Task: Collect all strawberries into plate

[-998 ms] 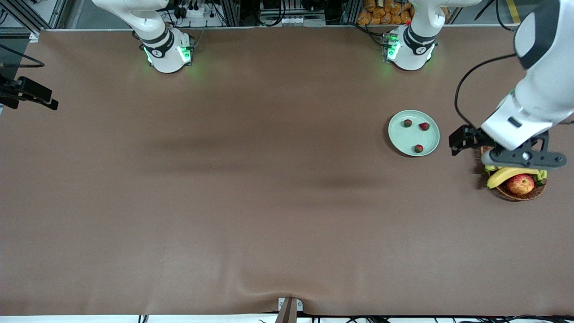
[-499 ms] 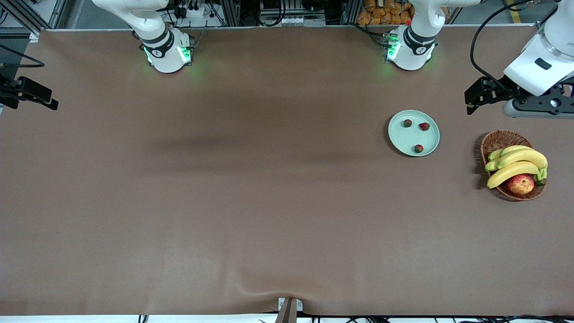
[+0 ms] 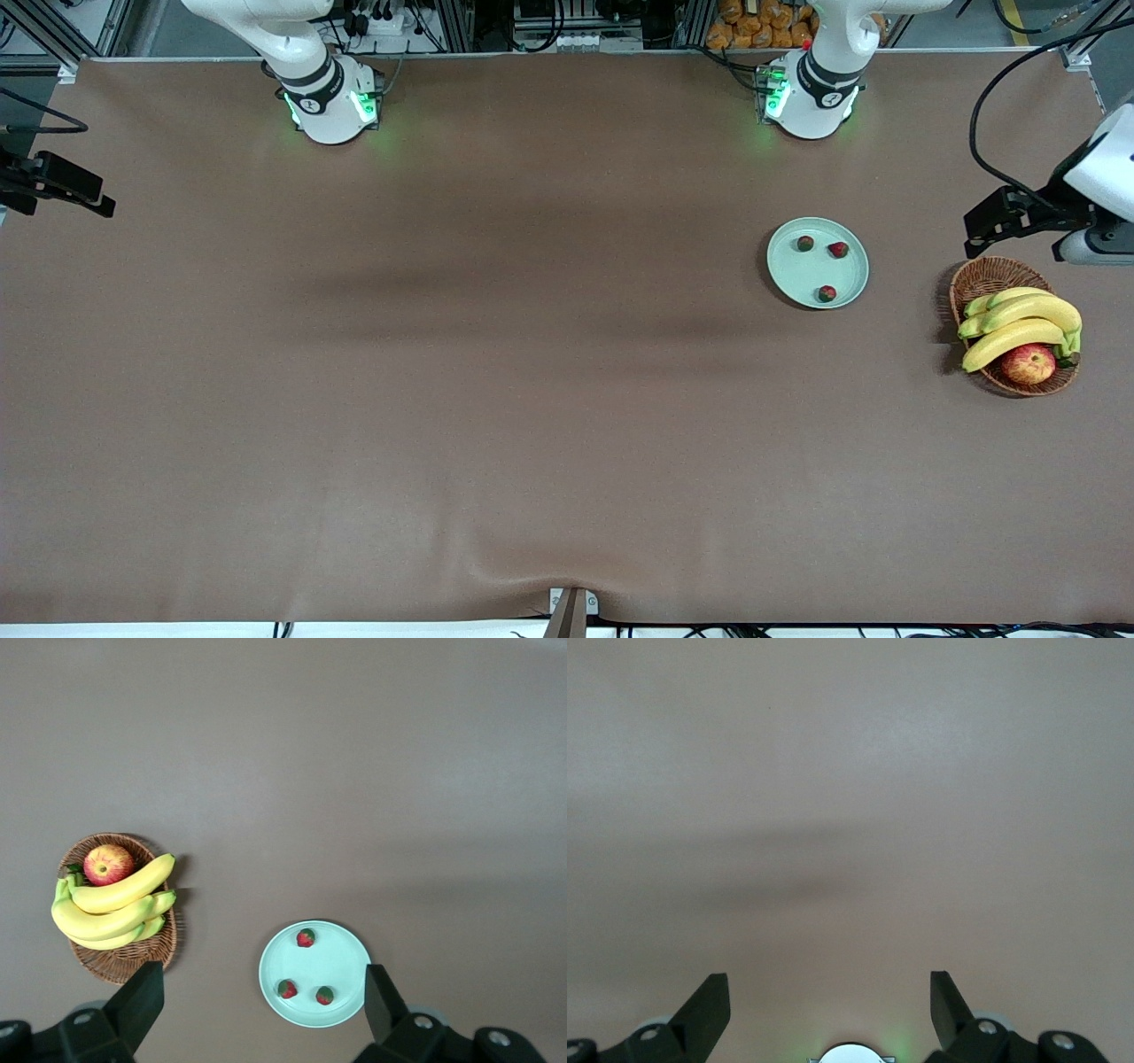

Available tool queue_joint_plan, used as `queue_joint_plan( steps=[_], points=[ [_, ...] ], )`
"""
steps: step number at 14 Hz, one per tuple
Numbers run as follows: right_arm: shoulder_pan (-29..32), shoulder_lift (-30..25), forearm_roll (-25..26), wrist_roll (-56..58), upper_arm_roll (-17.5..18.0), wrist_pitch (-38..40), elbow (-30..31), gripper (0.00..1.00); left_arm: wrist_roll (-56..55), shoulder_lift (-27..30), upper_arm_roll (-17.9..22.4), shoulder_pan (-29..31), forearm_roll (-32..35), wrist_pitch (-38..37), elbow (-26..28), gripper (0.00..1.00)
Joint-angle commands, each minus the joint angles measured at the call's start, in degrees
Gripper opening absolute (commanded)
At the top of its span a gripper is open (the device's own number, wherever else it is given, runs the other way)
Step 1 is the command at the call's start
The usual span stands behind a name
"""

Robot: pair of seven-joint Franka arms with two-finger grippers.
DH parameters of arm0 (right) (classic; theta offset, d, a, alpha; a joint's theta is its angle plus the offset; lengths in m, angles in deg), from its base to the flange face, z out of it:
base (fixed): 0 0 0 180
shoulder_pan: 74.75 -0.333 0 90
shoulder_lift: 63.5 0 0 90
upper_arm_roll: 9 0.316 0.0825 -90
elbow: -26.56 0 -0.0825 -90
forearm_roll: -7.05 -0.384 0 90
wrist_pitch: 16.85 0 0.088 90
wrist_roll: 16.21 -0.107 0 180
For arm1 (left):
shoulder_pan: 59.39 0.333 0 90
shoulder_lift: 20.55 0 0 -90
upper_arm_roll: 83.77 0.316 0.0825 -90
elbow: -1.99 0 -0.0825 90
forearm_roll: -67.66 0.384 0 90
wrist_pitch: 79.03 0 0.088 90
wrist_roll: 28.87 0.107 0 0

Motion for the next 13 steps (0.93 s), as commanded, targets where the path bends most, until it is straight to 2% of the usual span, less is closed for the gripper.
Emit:
queue_joint_plan(
  steps=[1,13],
  points=[
    [0.3,-0.12,0.15,-0.08,0.33,0.85,-0.7,1.0,1.17,0.72,0.37,-0.48,-0.96,0.48,0.55,1.0],
    [0.21,-0.12,0.06,-0.17,0.33,0.94,-0.7,1.0,-0.76,0.37,0.46,-0.47,-1.93,0.48,0.55,1.0]
  ],
)
